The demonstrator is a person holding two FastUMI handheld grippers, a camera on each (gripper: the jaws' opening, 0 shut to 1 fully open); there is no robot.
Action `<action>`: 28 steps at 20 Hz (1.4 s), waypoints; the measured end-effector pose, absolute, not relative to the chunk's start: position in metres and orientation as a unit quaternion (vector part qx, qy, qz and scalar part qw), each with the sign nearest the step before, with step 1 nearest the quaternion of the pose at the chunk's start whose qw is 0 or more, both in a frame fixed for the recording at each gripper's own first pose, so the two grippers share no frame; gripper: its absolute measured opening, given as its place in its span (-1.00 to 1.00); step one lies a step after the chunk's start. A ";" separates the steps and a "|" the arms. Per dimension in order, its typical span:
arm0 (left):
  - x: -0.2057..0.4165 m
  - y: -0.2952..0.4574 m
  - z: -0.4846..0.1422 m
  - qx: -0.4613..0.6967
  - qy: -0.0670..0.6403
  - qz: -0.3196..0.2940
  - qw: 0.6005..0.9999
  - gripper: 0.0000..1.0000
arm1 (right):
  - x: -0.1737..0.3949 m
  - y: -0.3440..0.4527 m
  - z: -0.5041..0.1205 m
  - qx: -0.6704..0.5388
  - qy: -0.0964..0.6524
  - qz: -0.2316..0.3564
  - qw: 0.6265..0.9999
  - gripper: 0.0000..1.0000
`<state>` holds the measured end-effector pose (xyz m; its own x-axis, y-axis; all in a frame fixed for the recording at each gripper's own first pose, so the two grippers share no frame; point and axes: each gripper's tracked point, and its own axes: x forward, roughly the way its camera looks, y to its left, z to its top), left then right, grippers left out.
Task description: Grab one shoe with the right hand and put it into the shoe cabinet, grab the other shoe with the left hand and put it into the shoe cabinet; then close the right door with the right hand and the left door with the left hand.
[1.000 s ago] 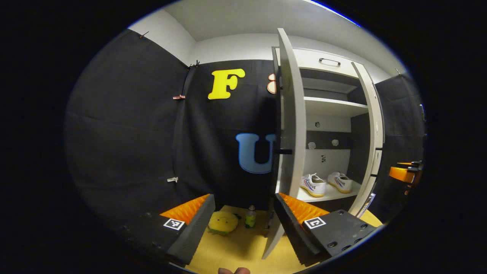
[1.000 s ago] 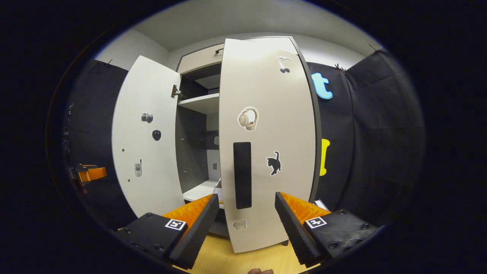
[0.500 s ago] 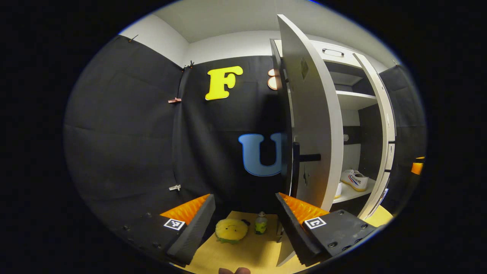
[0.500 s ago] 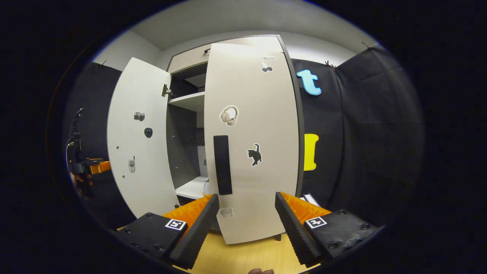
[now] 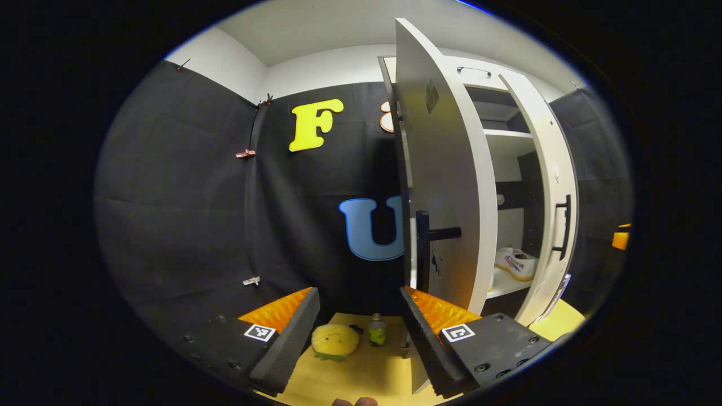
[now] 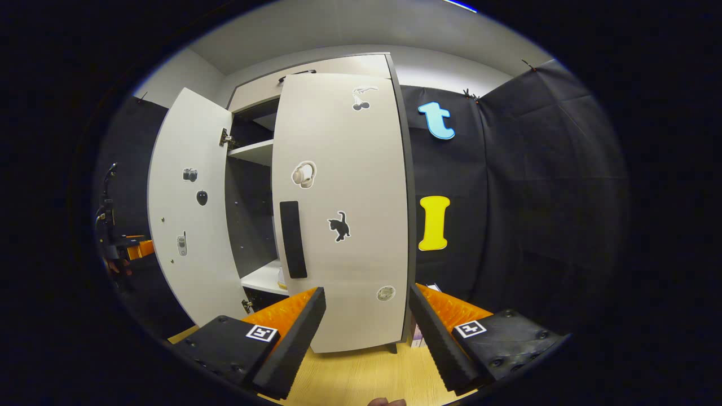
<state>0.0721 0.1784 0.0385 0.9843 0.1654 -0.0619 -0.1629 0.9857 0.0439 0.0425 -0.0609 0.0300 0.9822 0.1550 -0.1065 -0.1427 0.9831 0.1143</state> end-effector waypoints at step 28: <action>0.061 0.018 0.035 -0.008 0.024 -0.018 1.000 0.89 | 0.007 -0.040 0.039 0.081 0.046 0.103 0.990 0.95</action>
